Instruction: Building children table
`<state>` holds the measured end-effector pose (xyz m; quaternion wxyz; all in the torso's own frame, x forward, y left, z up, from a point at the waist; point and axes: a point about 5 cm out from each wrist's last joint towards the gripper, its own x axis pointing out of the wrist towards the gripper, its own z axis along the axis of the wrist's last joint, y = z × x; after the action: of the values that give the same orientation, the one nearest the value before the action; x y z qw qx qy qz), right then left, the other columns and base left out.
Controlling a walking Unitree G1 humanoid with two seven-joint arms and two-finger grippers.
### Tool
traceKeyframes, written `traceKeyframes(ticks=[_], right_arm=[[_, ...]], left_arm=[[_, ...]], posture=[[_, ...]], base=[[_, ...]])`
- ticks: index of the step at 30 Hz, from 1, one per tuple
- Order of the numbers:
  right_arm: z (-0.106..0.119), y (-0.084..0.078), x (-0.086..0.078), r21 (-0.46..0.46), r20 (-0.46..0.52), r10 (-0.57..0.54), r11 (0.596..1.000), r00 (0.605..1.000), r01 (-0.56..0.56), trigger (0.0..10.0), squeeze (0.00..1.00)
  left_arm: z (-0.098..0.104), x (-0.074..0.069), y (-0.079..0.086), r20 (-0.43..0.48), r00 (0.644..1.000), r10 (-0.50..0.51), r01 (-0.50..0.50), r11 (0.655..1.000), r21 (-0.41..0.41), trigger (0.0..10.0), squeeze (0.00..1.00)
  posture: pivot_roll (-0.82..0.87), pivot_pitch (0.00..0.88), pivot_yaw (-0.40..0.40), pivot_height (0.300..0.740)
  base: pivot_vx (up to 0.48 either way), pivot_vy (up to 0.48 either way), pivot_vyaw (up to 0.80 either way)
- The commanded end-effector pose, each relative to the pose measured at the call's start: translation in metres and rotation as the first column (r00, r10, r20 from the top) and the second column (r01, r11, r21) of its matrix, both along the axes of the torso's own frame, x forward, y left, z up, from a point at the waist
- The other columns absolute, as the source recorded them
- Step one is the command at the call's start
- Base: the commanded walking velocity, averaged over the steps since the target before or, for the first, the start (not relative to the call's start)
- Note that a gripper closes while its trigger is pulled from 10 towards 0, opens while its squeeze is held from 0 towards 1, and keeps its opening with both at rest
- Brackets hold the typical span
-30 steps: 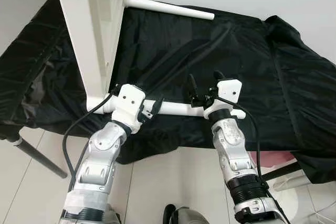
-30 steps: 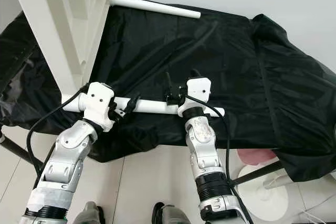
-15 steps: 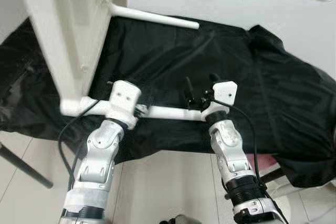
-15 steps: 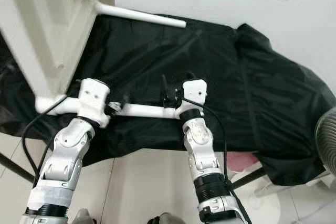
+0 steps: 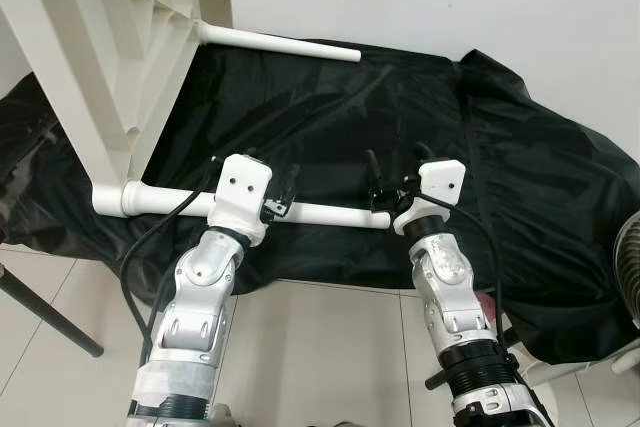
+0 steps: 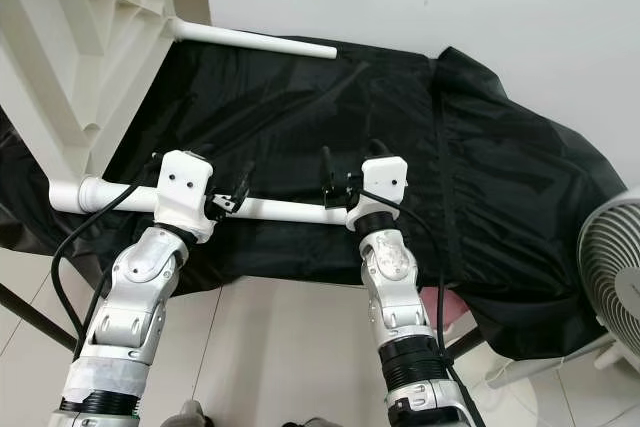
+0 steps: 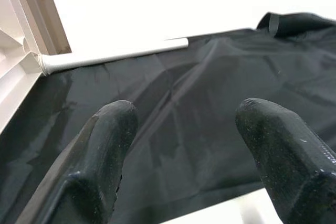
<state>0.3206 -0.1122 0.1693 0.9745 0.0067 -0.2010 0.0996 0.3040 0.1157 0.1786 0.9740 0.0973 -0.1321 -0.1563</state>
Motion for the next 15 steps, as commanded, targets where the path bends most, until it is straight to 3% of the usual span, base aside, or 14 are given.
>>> traceKeyframes(ticks=[1,8,15], right_arm=[[-0.0030,-0.0009,-0.0013,-0.009,-0.012,0.001,1.000,1.000,-0.001,10.0,0.00],[-0.0047,-0.0011,-0.0015,-0.012,-0.019,0.006,1.000,1.000,-0.006,10.0,0.00],[-0.0076,-0.0010,-0.0026,-0.017,-0.029,0.009,1.000,1.000,-0.010,10.0,0.00]], left_arm=[[-0.0048,0.0008,0.0054,-0.018,0.994,0.108,-0.109,0.994,-0.018,10.0,0.00],[-0.0071,0.0014,0.0077,-0.037,0.991,0.129,-0.130,0.991,-0.021,10.0,0.00],[-0.0101,-0.0006,0.0063,-0.046,0.991,0.128,-0.129,0.992,-0.012,10.0,0.00]], posture=[[0.10,0.103,-0.099,0.740],[0.11,0.107,-0.100,0.740],[0.11,0.110,-0.102,0.740]], base=[[0.000,0.000,0.00],[0.000,0.070,0.00],[0.000,0.456,0.00]])
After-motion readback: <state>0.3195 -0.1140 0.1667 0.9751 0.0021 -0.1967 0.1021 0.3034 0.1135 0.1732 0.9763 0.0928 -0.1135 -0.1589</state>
